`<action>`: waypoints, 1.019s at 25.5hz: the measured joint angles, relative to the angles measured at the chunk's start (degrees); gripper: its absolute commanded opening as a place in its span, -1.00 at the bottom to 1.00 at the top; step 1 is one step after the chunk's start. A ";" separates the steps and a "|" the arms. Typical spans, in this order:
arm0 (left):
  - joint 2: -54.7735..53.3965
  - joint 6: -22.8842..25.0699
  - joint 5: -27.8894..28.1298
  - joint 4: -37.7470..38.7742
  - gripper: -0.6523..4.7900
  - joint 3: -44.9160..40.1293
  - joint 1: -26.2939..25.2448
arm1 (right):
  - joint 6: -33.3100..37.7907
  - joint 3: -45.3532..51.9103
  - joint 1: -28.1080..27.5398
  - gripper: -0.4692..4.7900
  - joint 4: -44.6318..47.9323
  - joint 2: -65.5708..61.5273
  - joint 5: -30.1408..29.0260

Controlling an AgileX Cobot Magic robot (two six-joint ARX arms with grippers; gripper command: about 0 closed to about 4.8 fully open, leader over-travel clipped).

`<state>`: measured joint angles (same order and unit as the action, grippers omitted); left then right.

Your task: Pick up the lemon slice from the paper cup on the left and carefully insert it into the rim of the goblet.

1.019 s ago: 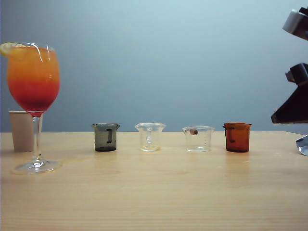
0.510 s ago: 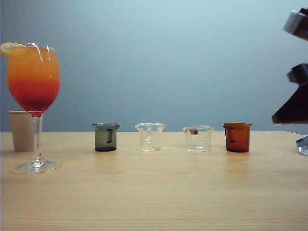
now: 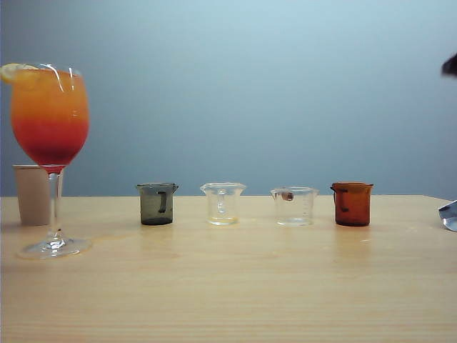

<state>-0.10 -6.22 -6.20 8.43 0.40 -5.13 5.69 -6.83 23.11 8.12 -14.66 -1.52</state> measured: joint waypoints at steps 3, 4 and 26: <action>0.00 0.00 0.00 0.02 -0.78 0.00 0.00 | 0.00 0.00 -2.93 -0.83 -0.04 3.19 0.24; 0.00 0.00 0.00 0.02 -0.78 0.00 0.00 | 0.00 0.00 -4.44 -0.82 -0.46 4.33 0.76; 0.02 0.00 -0.02 0.04 -0.78 0.00 0.00 | -4.24 6.56 -25.05 -0.82 -6.71 14.60 -0.72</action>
<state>-0.08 -6.22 -6.22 8.47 0.40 -5.13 1.45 -0.27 -1.93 1.41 -0.05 -2.24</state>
